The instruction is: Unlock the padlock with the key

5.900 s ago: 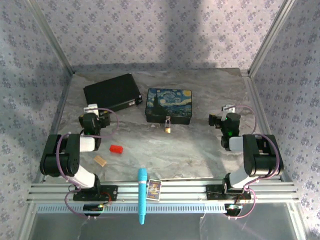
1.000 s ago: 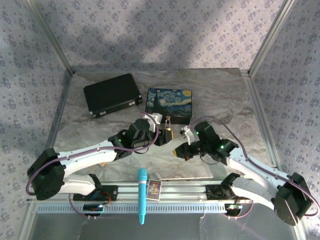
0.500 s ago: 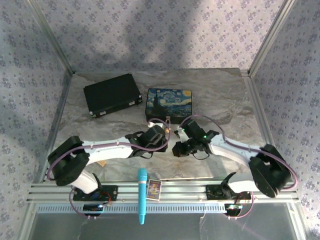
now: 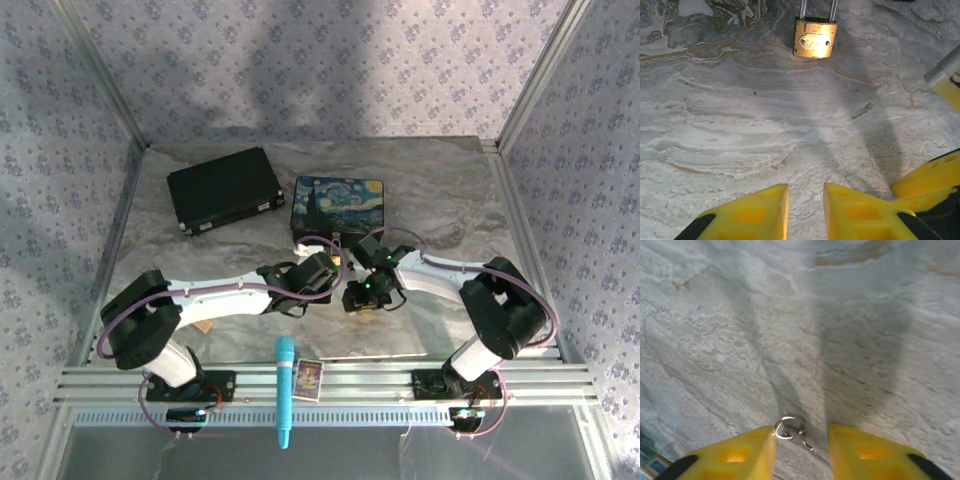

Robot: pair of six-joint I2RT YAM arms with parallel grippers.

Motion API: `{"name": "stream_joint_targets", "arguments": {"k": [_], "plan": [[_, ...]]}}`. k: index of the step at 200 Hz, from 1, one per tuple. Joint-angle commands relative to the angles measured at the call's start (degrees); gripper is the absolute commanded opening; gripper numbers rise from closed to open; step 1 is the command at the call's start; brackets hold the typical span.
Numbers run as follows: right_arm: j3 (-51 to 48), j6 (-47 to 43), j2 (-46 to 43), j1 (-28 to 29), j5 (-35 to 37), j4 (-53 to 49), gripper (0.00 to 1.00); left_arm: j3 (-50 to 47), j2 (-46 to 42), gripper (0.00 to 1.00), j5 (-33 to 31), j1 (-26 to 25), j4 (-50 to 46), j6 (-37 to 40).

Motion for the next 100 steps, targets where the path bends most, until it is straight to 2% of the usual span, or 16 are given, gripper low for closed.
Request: {"name": "stream_joint_targets", "arguments": {"k": [1,61,100], "plan": [[1.2,0.9,-2.5,-0.5,4.5,-5.5,0.43,2.4,0.6,0.27,-1.4,0.1,-1.9,0.0],[-1.9,6.0,-8.4,5.0,11.0,-2.4,0.44,3.0,1.3,0.28,-1.7,0.1,-2.1,0.6],[-4.5,4.7,-9.2,4.1,9.2,1.6,0.40,4.0,3.1,0.28,-0.2,0.0,-1.7,1.4]]}}
